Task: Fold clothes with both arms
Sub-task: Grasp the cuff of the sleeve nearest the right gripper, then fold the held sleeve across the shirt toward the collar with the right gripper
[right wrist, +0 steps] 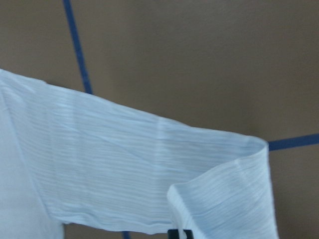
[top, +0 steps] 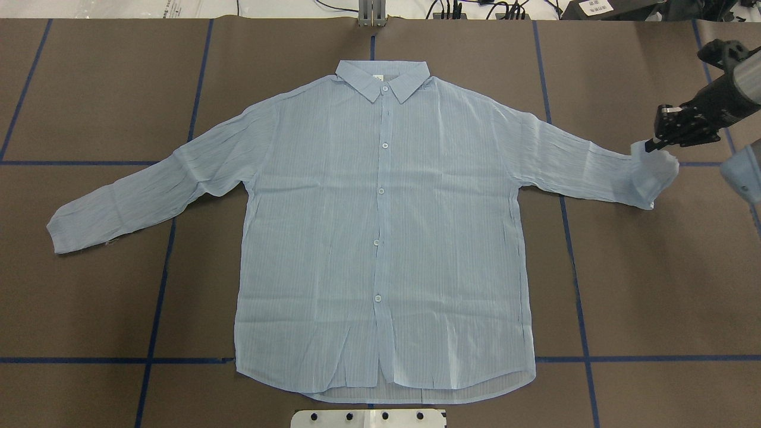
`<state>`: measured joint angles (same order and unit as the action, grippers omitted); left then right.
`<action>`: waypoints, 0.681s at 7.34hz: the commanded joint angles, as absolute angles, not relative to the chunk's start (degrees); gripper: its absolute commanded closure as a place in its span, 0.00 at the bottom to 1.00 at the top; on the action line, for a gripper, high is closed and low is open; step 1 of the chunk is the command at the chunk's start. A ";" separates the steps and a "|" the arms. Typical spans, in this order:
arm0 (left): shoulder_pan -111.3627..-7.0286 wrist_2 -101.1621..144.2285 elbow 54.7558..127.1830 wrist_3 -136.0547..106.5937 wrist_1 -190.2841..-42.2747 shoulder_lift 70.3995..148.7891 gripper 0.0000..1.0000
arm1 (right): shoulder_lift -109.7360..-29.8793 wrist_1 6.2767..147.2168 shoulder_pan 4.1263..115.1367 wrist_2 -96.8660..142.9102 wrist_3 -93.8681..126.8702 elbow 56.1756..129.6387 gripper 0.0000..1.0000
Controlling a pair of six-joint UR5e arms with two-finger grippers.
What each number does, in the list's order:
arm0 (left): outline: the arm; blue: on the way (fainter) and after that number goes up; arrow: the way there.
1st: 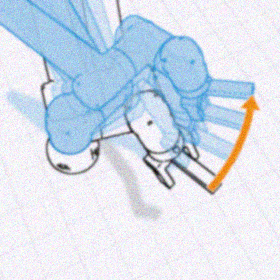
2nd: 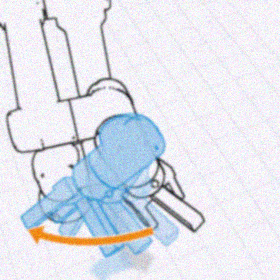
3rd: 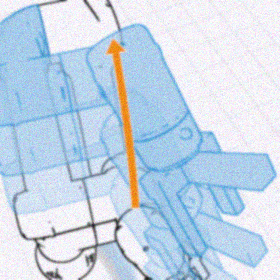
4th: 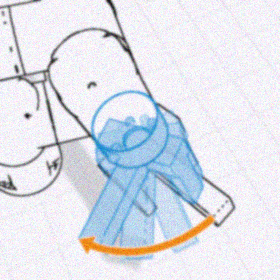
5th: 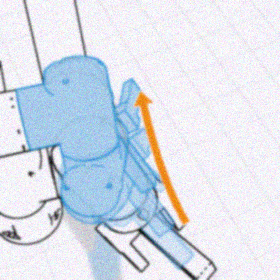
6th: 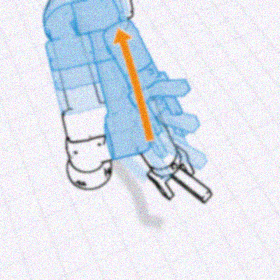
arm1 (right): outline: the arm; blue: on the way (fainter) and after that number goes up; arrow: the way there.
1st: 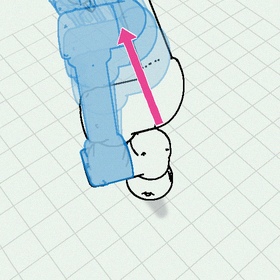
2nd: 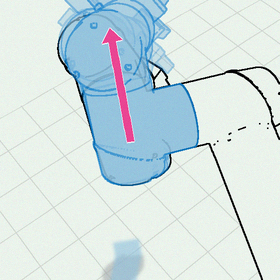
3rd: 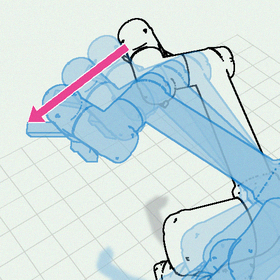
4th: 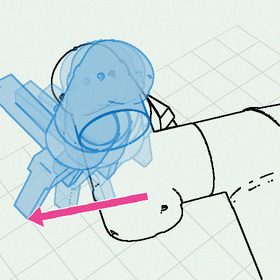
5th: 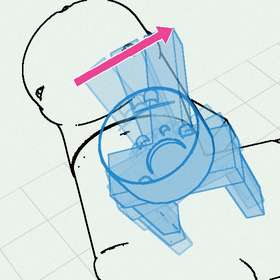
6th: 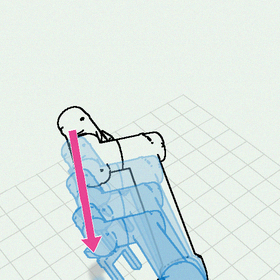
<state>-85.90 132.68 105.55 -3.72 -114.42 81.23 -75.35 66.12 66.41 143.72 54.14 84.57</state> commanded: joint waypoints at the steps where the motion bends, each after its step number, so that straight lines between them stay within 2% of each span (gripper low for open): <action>1: -85.87 132.71 105.29 -3.52 -115.22 81.21 0.01 | -65.79 66.35 56.74 140.21 72.79 85.35 1.00; 5: -84.99 132.80 105.29 -3.69 -115.40 81.56 0.01 | -41.71 65.83 49.59 131.32 87.96 69.65 1.00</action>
